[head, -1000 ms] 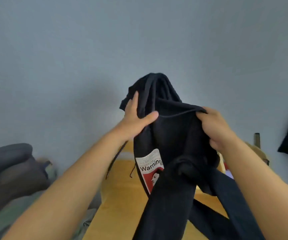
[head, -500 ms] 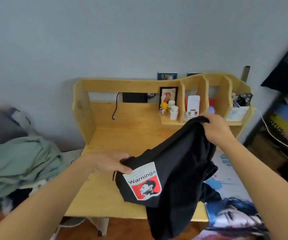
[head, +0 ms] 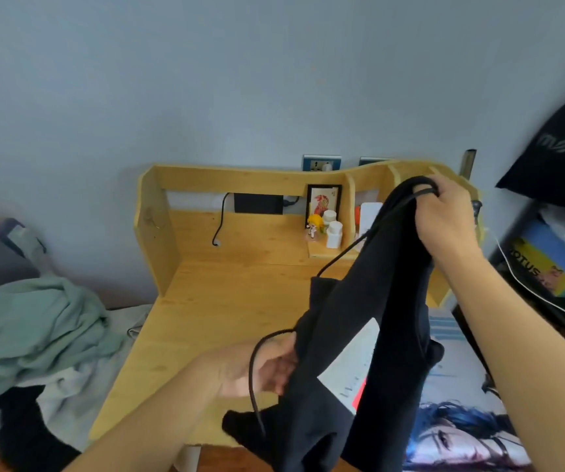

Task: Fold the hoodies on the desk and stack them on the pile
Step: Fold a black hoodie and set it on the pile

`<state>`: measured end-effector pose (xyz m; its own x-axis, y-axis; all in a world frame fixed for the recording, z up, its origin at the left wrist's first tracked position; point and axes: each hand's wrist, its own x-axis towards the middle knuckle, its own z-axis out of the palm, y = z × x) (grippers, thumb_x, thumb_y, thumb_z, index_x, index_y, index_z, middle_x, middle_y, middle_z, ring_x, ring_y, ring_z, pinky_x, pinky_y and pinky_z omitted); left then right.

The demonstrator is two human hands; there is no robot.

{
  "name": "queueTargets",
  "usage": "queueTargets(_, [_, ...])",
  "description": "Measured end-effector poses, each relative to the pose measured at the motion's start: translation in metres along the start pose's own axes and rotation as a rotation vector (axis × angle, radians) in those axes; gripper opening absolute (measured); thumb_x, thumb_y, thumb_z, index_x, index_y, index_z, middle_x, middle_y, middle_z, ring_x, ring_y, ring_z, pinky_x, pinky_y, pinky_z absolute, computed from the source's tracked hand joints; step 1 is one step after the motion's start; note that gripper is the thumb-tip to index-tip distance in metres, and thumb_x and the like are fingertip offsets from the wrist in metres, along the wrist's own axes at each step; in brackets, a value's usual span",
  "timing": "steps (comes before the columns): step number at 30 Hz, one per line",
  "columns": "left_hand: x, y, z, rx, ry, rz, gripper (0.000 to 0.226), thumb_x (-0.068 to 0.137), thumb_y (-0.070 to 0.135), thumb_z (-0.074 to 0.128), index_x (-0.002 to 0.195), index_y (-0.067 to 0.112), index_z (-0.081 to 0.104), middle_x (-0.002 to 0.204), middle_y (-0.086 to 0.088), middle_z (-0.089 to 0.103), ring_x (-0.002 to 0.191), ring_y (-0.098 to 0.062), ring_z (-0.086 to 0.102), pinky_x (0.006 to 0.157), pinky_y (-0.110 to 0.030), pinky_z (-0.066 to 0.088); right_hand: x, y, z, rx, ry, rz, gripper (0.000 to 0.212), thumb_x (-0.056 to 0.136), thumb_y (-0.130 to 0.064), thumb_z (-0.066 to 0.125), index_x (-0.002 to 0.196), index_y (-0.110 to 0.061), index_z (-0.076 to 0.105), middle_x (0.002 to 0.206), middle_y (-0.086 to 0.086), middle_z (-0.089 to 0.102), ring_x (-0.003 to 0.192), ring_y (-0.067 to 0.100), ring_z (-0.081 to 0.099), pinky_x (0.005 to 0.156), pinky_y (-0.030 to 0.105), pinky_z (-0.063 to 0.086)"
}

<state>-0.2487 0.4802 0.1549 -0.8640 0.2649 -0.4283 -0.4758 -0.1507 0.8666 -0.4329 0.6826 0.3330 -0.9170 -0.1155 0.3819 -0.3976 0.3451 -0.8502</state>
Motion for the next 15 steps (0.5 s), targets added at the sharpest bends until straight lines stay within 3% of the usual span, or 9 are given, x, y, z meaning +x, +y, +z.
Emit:
queueTargets(2, [0.002,-0.007,0.002,0.077,0.026,0.032,0.057,0.09,0.066,0.062,0.118,0.017,0.07,0.116,-0.009,0.067,0.106,-0.026,0.062,0.11,-0.046,0.045,-0.004,0.001,-0.003,0.058,0.014,0.047,0.036,0.092,-0.001,0.035,0.092,-0.022,0.064,0.083,-0.005,0.063,0.078,0.014,0.058,0.063,0.026,0.044])
queueTargets(4, [0.009,-0.006,0.015,0.066,0.078,0.127,0.059,0.094,0.065,0.055,0.136,0.024,0.062,0.136,-0.002,0.064,0.127,-0.025,0.059,0.116,-0.046,0.039,-0.01,-0.003,0.001,0.098,-0.05,0.08,0.037,0.094,-0.001,0.035,0.097,-0.021,0.066,0.087,-0.002,0.065,0.08,0.014,0.061,0.065,0.028,0.05])
queueTargets(7, [0.01,0.024,0.045,-0.114,0.198,0.377,0.038,0.105,0.042,0.047,0.135,0.023,0.061,0.136,-0.001,0.066,0.128,-0.022,0.061,0.115,-0.045,0.04,-0.017,-0.012,0.005,0.072,-0.138,0.065,0.038,0.097,-0.003,0.037,0.1,-0.026,0.067,0.09,-0.002,0.067,0.082,0.013,0.062,0.066,0.028,0.049])
queueTargets(11, [-0.005,0.063,0.036,-0.344,0.281,0.617,0.04,0.104,0.013,0.047,0.143,0.014,0.054,0.14,-0.007,0.064,0.13,-0.028,0.06,0.112,-0.051,0.044,-0.013,-0.014,-0.008,0.093,-0.078,0.082,0.038,0.096,-0.004,0.038,0.093,-0.028,0.067,0.092,-0.001,0.068,0.088,0.019,0.063,0.077,0.034,0.051])
queueTargets(13, [-0.005,0.073,0.021,-0.295,0.334,0.59,0.039,0.103,0.012,0.049,0.138,0.025,0.059,0.136,-0.002,0.066,0.131,-0.028,0.058,0.103,-0.044,0.05,-0.01,-0.01,-0.012,0.075,-0.062,0.125,0.031,0.098,-0.01,0.039,0.098,-0.022,0.068,0.097,0.004,0.069,0.094,0.024,0.064,0.081,0.038,0.051])
queueTargets(15, [0.003,0.059,0.009,-0.121,0.481,0.349,0.032,0.097,0.045,0.06,0.127,0.036,0.064,0.131,0.003,0.068,0.13,-0.027,0.058,0.102,-0.04,0.048,-0.016,-0.002,-0.009,0.014,-0.096,0.181,0.028,0.098,-0.01,0.04,0.103,-0.015,0.068,0.1,0.009,0.067,0.098,0.029,0.062,0.082,0.041,0.051])
